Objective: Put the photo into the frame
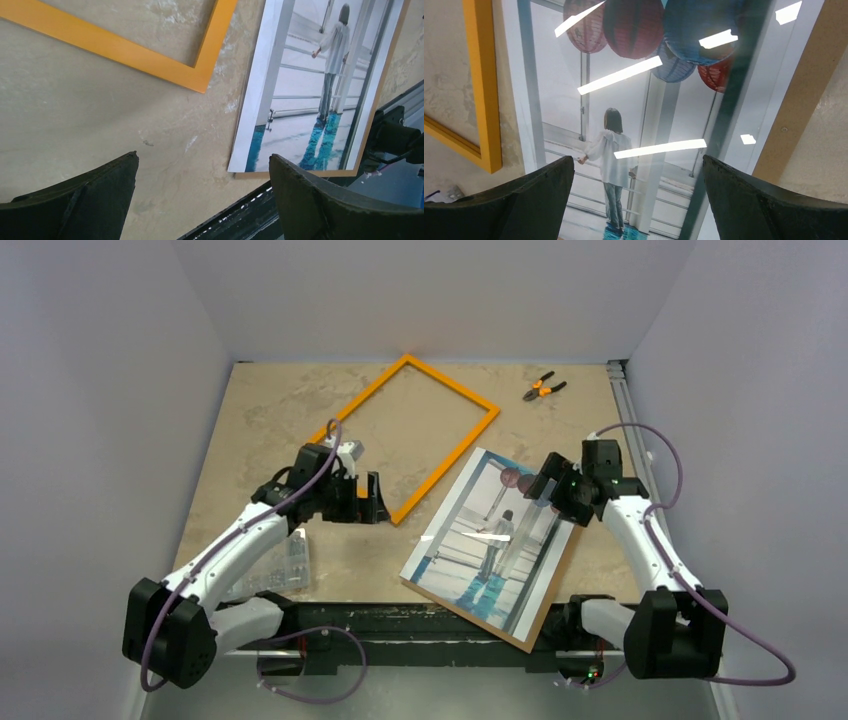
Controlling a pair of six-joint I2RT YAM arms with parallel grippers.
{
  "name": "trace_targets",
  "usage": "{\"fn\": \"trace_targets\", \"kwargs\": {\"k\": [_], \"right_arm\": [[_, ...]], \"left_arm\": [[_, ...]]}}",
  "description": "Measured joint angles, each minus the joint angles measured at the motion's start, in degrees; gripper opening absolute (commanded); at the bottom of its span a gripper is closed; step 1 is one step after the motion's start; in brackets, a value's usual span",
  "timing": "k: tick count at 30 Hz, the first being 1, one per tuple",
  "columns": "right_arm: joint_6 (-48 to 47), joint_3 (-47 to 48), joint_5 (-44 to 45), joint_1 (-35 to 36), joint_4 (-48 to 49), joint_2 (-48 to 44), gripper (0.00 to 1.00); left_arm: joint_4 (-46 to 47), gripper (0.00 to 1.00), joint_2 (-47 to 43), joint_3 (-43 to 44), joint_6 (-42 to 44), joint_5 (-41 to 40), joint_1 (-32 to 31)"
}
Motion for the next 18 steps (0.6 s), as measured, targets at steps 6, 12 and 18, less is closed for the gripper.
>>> {"fn": "trace_targets", "kwargs": {"k": [6, 12, 18], "right_arm": [[2.32, -1.38, 0.85, -1.4, -2.71, -0.09, 0.99], [2.84, -4.48, -0.87, -10.47, -5.07, 0.26, 0.98], [3.08, -5.14, -0.2, -13.75, -8.39, -1.03, 0.97]], "left_arm": [[4.35, 1.0, 2.82, -5.53, -4.66, 1.03, -5.84], [10.38, 0.99, 5.95, -7.93, -10.01, 1.03, -12.94], [14.53, 0.98, 12.83, -7.74, -13.44, -0.79, -17.79]]}}
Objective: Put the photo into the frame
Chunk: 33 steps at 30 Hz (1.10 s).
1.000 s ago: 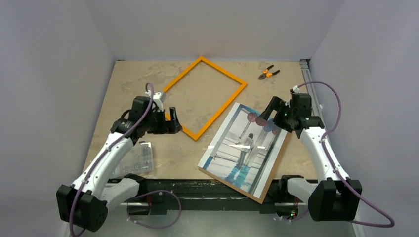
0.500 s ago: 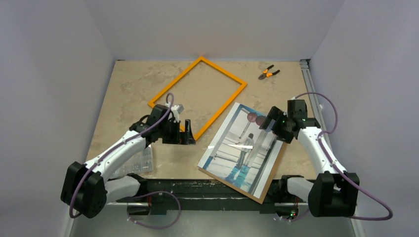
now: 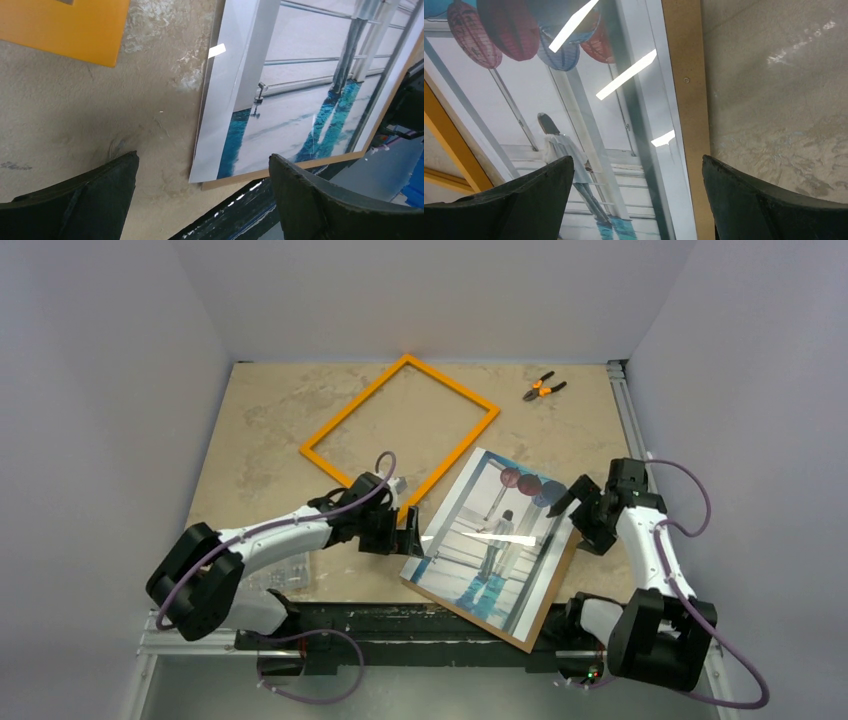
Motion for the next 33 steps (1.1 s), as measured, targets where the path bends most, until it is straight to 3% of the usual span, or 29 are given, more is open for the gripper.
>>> {"fn": "trace_targets", "kwargs": {"k": [7, 15, 33], "right_arm": [[2.01, -1.11, 4.55, -0.09, -1.95, -4.44, 0.95], [2.75, -1.68, 7.96, -0.09, -2.69, -4.39, 0.96], [5.14, -9.64, 2.86, 1.11, 1.99, -2.38, 0.97]], "left_arm": [[-0.63, 0.98, 6.43, 4.79, -1.44, -5.14, -3.21], [-1.79, 0.99, 7.96, 6.62, -1.44, -9.42, -4.24], [7.15, 0.95, 15.28, 10.93, -3.87, -4.22, -4.59]]}}
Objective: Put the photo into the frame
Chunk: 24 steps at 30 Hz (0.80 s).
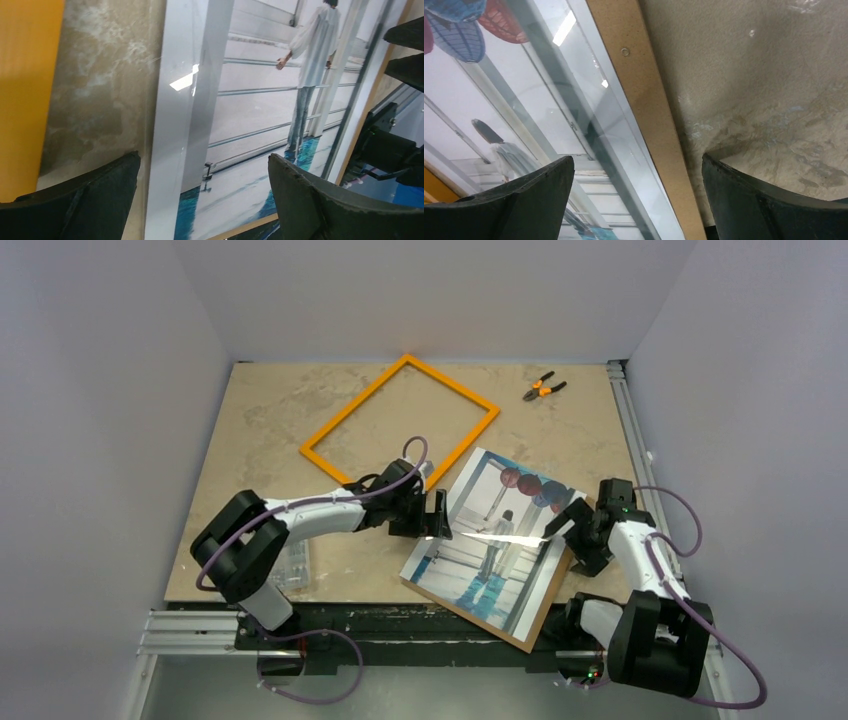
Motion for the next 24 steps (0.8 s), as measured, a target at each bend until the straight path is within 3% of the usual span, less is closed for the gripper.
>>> {"fn": "trace_targets", "kwargs": {"k": [9, 24], "right_arm": [[0.7, -0.22, -3.34, 0.33, 2.23, 0.0, 0.98], [0.48, 1.2, -2.93, -0.07, 4.17, 2.38, 0.98]], "left_arm": [[5.31, 0.92, 6.51, 4.66, -1.68, 5.22, -0.02], [1.33, 0.91, 14.23, 15.23, -0.72, 5.53, 1.11]]}}
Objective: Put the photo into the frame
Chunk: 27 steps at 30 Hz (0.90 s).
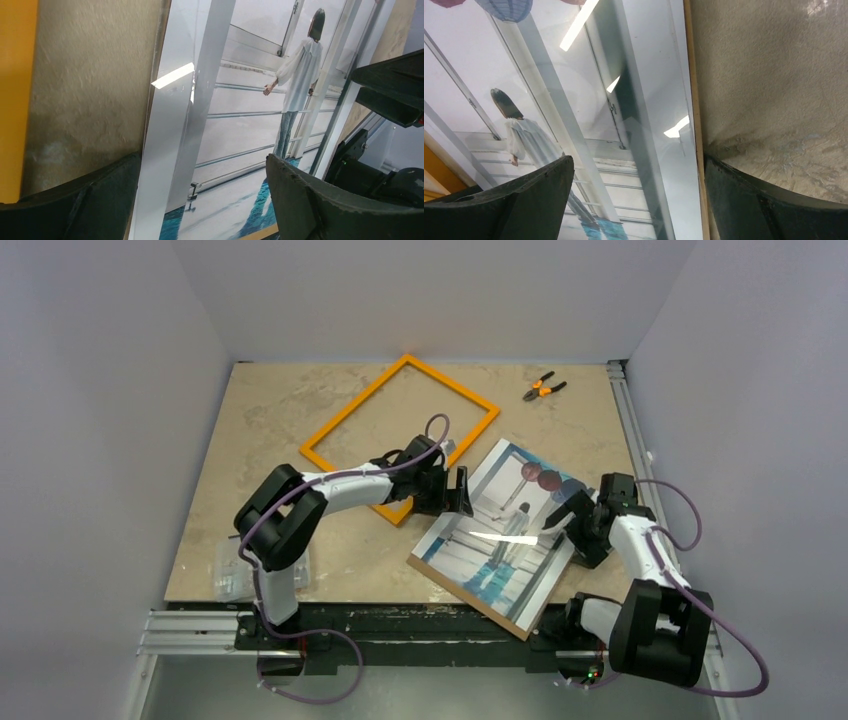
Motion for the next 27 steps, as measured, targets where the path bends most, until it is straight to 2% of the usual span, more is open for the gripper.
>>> {"fn": "trace_targets", "kwargs": {"k": [10, 16, 21, 27], "right_arm": [[0.02, 2.78, 2.89, -0.24, 1.36, 2.05, 0.98], [0.07, 7.23, 4.15, -0.66, 1.97, 4.0, 0.99], [0.04, 9.38, 3.69, -0.22, 2.23, 3.69, 0.99], [-0.04, 8.81, 3.65, -0.04, 1.36, 0.52, 0.99]], "left_arm": [[-3.67, 0.91, 7.54, 11.28, 2.64, -0.11, 0.5], [-7.39, 1.0, 9.38, 15.19, 4.9, -1.38, 0.42], [-12.2, 1.0, 6.64, 14.73, 7.06, -5.31, -0.79], [-13.73, 1.0, -1.75, 8.17, 8.04, -7.89, -1.53]]}}
